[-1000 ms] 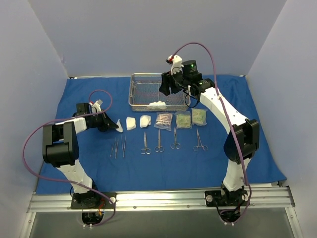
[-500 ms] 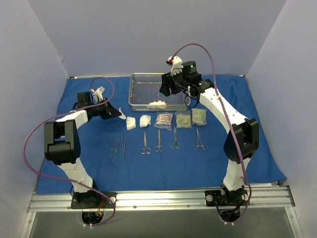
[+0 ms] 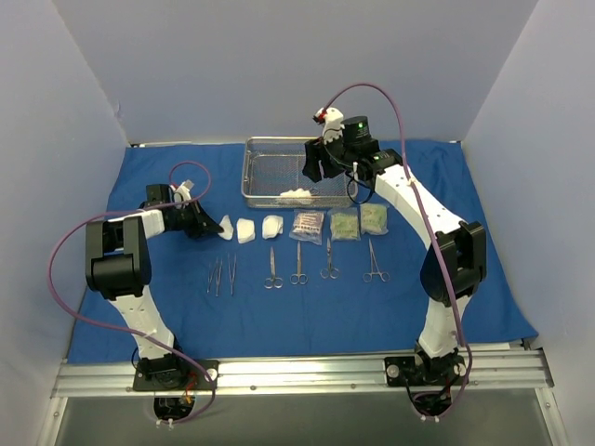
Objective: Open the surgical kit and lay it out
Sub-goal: Place the medical item in the surgical kit.
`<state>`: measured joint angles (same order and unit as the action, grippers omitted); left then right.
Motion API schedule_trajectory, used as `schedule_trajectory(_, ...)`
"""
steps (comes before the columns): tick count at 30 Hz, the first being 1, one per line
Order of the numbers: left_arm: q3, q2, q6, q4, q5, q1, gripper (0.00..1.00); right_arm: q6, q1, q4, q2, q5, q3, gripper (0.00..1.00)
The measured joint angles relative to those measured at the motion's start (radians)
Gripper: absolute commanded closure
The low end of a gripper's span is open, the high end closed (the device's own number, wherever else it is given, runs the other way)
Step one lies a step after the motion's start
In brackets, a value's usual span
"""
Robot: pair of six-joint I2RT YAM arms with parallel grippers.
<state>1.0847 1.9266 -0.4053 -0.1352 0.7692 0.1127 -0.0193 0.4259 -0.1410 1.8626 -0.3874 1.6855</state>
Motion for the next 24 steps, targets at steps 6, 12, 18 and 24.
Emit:
schedule_trajectory(6,0.000,0.001,0.001,-0.064,-0.082,0.034,0.98,-0.045,0.000,-0.042,0.065,0.032,0.101,0.39)
schedule_trajectory(12,-0.001,0.002,0.002,-0.103,-0.120,0.042,0.89,-0.100,0.000,-0.076,0.212,0.066,0.240,0.37)
schedule_trajectory(18,0.001,0.001,-0.002,-0.106,-0.106,0.040,0.49,-0.171,0.001,-0.144,0.378,0.077,0.385,0.36)
schedule_trajectory(24,0.007,-0.026,-0.017,-0.105,-0.055,0.031,0.00,-0.215,0.008,-0.187,0.494,0.105,0.464,0.37)
